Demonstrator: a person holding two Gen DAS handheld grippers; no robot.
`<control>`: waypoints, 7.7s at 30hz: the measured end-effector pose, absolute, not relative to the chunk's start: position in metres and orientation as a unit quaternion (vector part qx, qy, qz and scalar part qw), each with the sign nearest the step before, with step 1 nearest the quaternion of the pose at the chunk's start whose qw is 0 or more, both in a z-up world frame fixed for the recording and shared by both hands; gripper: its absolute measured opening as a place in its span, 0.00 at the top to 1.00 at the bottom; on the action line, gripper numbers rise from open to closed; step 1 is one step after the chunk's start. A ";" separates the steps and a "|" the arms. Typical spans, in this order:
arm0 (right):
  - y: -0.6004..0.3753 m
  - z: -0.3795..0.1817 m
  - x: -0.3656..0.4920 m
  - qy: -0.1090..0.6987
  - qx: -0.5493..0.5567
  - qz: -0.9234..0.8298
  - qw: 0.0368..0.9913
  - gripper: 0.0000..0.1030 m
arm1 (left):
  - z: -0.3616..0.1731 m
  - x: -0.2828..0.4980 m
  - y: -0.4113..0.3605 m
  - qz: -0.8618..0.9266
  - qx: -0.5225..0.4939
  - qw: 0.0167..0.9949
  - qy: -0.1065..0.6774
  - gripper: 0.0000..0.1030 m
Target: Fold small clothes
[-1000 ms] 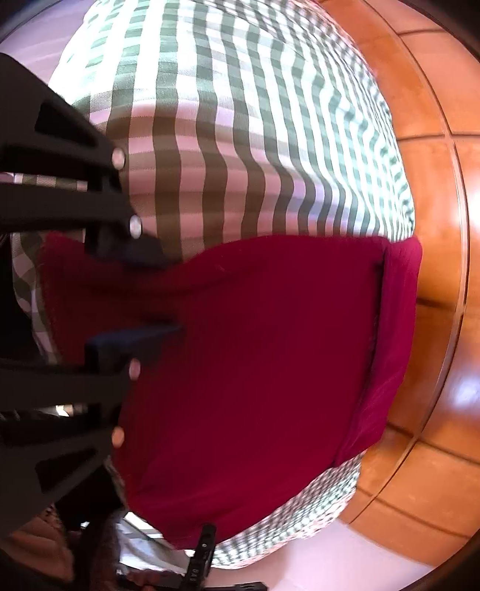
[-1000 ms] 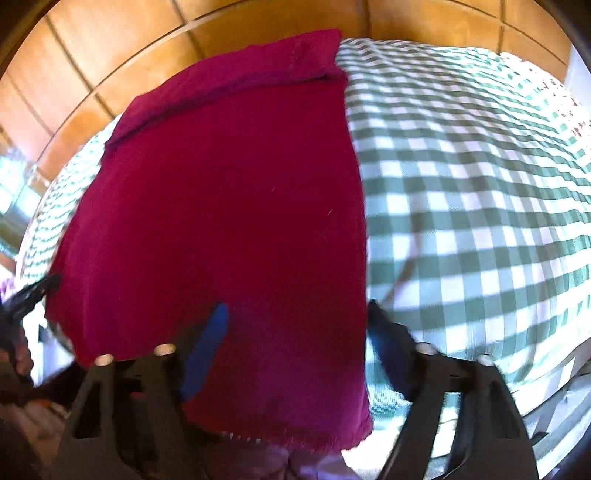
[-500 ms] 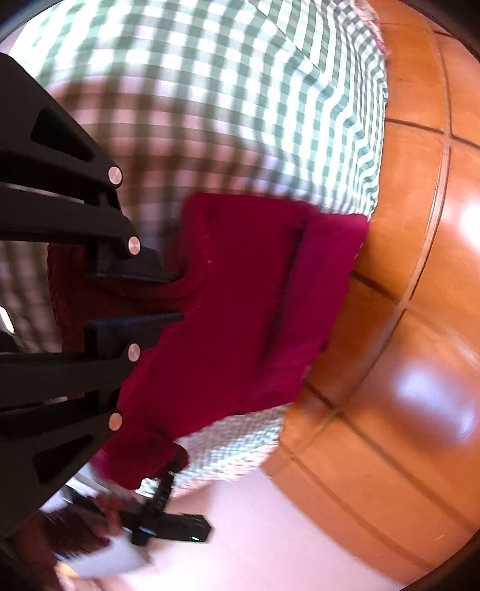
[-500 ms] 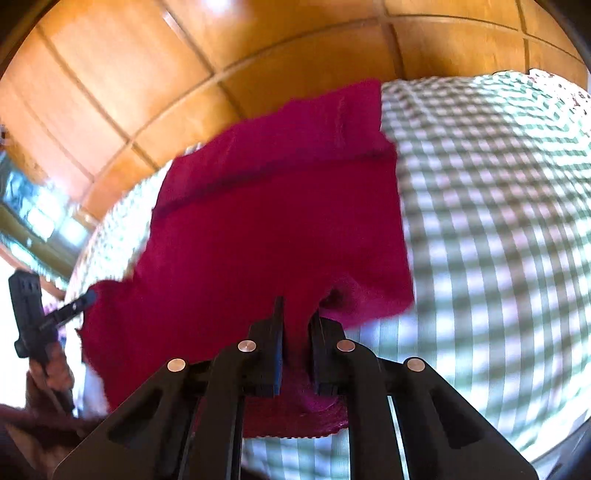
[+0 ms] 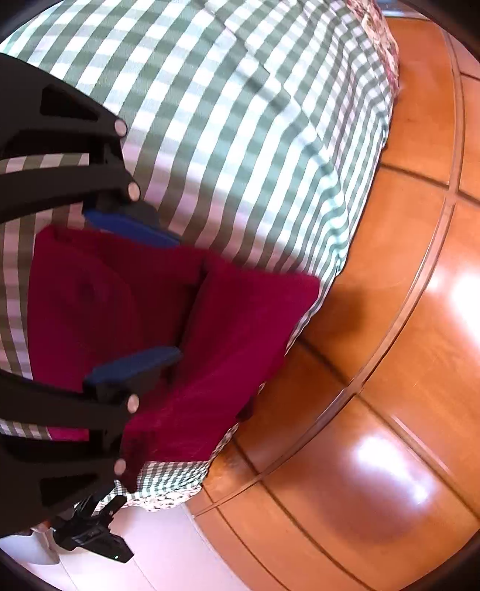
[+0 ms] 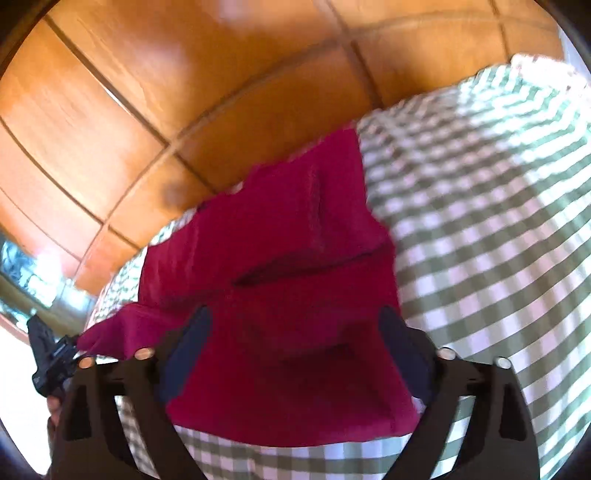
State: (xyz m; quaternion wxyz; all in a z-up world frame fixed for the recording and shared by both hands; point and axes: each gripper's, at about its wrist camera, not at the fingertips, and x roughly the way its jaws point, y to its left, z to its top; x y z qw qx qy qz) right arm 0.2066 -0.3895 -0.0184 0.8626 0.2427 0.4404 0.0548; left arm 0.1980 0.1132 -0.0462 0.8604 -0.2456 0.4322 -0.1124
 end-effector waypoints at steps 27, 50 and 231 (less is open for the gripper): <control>-0.370 -0.059 0.135 0.504 0.138 0.045 0.852 0.72 | -0.102 0.077 0.094 -0.147 -0.107 0.856 0.483 0.87; -0.363 -0.025 0.108 0.488 0.085 0.048 0.868 0.36 | -0.078 0.080 0.088 -0.171 -0.094 0.870 0.453 0.53; -0.372 -0.052 0.266 0.488 0.065 -0.086 0.866 0.93 | -0.099 0.200 0.057 -0.013 -0.047 0.884 0.464 0.93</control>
